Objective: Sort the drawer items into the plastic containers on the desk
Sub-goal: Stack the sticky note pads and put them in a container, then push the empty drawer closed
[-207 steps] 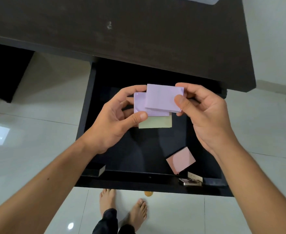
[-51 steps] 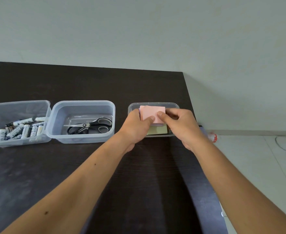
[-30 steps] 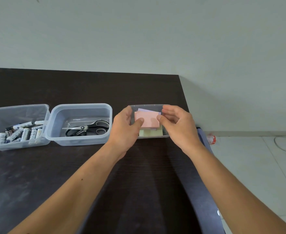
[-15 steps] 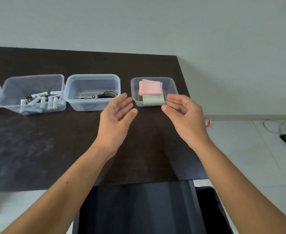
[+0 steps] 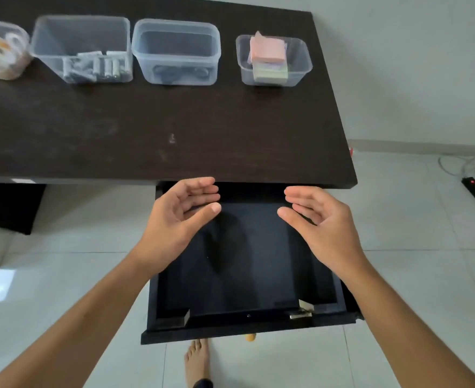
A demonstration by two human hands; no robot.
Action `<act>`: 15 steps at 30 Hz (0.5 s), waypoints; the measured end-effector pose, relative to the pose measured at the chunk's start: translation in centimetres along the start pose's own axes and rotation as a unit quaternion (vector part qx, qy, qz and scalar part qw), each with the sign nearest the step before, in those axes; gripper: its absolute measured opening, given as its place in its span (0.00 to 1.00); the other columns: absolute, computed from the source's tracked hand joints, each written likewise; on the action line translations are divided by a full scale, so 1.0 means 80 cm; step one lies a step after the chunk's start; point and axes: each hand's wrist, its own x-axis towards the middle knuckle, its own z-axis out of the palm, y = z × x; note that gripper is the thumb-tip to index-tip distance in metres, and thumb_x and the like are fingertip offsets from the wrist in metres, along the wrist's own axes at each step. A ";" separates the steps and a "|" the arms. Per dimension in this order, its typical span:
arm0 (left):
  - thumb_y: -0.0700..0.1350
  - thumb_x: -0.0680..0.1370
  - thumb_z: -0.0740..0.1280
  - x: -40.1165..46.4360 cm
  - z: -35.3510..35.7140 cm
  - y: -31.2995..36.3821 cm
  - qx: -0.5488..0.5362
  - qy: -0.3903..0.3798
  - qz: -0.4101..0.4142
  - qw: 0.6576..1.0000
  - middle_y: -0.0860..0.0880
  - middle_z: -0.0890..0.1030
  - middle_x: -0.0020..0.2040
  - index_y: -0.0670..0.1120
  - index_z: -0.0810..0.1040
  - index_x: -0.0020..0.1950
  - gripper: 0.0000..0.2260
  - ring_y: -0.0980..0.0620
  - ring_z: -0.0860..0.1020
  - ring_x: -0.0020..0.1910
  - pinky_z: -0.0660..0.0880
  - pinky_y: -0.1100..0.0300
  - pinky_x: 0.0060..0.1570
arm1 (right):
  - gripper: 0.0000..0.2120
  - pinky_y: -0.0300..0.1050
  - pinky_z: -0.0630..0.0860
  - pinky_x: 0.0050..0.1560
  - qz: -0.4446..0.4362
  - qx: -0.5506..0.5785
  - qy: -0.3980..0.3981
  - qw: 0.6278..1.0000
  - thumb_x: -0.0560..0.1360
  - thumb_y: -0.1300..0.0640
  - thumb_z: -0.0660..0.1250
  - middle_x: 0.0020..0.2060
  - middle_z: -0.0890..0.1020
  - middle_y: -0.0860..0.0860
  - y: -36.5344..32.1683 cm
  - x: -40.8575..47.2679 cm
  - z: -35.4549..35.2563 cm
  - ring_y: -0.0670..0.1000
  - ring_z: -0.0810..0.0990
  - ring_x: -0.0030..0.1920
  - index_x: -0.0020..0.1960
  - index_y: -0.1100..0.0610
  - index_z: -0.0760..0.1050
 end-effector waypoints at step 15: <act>0.60 0.63 0.81 -0.205 0.000 -0.110 0.345 -0.065 0.007 0.936 0.66 0.85 0.53 0.61 0.84 0.59 0.24 0.67 0.81 0.57 0.75 0.75 0.56 | 0.28 0.36 0.75 0.63 -0.070 -0.192 -0.133 0.970 0.64 0.38 0.84 0.56 0.81 0.34 0.138 -0.197 -0.019 0.42 0.81 0.61 0.61 0.44 0.83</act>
